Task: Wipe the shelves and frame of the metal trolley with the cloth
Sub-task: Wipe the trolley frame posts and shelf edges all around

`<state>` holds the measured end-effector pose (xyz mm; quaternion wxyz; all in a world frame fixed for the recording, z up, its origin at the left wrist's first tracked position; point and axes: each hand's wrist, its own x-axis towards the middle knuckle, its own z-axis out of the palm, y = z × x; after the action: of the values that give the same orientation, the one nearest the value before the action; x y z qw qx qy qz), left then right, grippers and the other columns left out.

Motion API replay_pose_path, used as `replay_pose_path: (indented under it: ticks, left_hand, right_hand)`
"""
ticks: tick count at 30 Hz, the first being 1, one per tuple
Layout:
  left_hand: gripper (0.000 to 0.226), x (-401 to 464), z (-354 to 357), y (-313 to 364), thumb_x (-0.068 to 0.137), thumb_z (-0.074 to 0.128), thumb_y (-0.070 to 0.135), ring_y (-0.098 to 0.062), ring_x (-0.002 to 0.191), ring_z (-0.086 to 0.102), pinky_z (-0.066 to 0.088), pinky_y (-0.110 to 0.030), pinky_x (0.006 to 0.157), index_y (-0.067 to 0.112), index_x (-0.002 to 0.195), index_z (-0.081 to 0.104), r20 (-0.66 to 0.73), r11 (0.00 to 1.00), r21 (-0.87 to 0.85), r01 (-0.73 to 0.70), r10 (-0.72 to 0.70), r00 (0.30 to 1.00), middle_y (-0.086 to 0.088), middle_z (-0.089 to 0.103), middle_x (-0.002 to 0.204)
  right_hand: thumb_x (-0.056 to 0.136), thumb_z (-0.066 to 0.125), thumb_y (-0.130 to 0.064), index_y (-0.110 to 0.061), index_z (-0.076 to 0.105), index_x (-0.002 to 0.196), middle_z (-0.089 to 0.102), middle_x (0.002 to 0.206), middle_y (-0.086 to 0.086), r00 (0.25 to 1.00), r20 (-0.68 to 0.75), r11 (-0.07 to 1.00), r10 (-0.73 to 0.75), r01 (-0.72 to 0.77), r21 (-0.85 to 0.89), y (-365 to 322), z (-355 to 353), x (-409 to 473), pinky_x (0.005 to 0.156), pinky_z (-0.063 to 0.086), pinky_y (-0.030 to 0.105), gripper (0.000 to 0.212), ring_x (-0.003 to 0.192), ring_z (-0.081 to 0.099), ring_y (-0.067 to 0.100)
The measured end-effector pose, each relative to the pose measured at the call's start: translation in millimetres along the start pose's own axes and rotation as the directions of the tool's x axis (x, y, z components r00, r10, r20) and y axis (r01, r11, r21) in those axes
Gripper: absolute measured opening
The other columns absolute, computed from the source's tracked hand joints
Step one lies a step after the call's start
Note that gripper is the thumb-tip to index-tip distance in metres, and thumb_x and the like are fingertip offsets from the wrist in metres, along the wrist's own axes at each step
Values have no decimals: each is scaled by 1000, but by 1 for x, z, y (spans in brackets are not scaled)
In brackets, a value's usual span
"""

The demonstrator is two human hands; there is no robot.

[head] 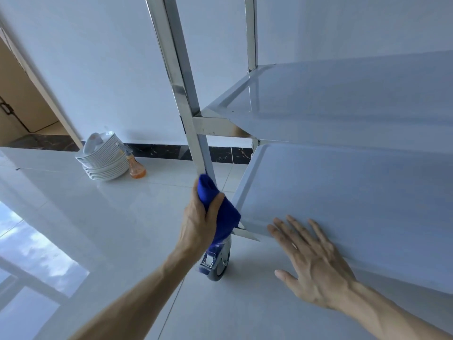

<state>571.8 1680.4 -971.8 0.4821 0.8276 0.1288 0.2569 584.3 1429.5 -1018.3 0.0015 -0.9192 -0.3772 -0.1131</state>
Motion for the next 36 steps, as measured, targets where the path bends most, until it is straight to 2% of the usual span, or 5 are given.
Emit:
replay_pose_path:
  ticks: [8,18,27,32,36]
  left_hand:
    - [53,41,-16,63,93,51,49,3,75,56,40,-8,64,18,135,47,-257,975,-57,-216,195,947,28,61,80]
    - [28,-6,-2,-26,99,48,47,-10,62,56,35,-20,48,19,103,43,151,924,383,23,-87,985,8,56,70]
    - [51,-43,-17,23,89,52,61,-20,53,57,41,-28,46,12,74,54,282,824,561,-74,-107,953,-2,62,63]
    - [51,-57,2,76,86,60,63,-23,68,67,53,-40,58,13,79,62,511,972,237,4,-128,850,-7,69,76]
    - [46,-65,31,119,82,62,68,-15,67,70,57,-33,60,22,77,63,575,999,33,34,-47,816,-1,71,76]
  right_hand:
    - [84,60,-59,-20,25,158,25,164,1,999,51,998,11,-14,69,2,2,4,115,13,48,91,151,26,28]
    - [93,31,-65,-33,-35,144,-29,160,-12,982,189,995,17,-34,90,8,8,6,120,-17,44,90,150,-27,16]
    - [95,48,-61,-32,13,159,9,167,-17,973,230,939,8,-87,334,30,-26,2,122,-8,25,79,152,-4,0]
    - [72,61,-84,-50,32,148,34,153,-31,957,284,599,51,-257,759,45,-63,-22,120,25,23,88,138,27,-18]
    - [81,76,-60,-46,51,135,59,138,-17,929,367,207,-46,-350,914,53,-88,-46,109,45,36,61,131,53,2]
